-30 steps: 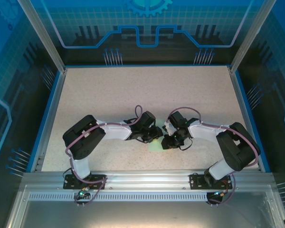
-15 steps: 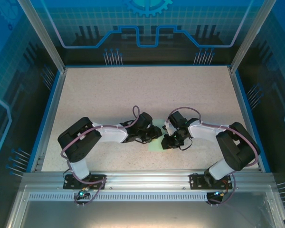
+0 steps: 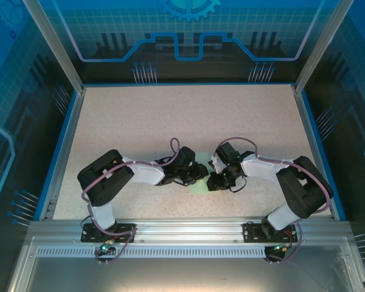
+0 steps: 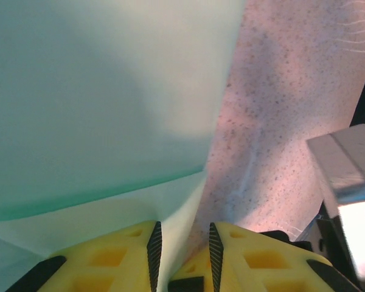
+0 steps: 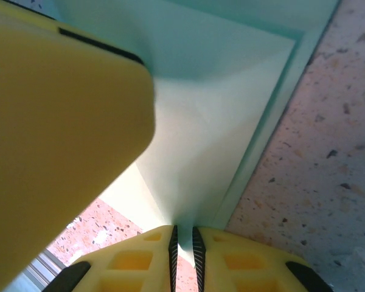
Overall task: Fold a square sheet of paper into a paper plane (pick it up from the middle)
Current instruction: Fold the triangle a second time at the center of the table.
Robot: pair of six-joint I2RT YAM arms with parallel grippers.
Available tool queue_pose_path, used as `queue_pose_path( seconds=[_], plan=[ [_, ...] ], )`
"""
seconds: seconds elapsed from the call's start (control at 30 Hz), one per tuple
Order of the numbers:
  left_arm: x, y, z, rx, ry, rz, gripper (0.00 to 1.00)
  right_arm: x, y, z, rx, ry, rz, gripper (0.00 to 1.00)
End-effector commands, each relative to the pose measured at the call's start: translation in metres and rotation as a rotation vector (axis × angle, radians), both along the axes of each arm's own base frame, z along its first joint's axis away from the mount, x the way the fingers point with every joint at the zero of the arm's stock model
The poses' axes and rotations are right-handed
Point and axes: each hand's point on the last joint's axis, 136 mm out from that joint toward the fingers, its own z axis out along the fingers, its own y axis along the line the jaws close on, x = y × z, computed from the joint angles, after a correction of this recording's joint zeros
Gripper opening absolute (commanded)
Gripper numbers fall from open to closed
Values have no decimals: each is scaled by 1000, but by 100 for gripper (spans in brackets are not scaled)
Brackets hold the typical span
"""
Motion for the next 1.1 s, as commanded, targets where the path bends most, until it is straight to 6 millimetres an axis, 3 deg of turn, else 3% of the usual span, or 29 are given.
queue_pose_path(
  seconds=[0.0, 0.17, 0.5, 0.87, 1.07],
  plan=[
    [-4, -1, -8, 1, 1, -7, 31, -3, -11, -12, -38, 23, -34, 19],
    [-3, -1, -18, 17, 10, -2, 31, -1, -9, -5, -20, 8, -42, 19],
    [-3, 2, -22, 37, 13, 6, 31, 4, 7, 36, 126, -80, -45, 22],
    [-2, 2, -22, 42, 14, 6, 30, 4, 24, 28, 175, -36, -16, 21],
    [-3, 3, -22, 47, 16, 10, 30, 7, 13, 5, 83, -20, -36, 19]
  ],
)
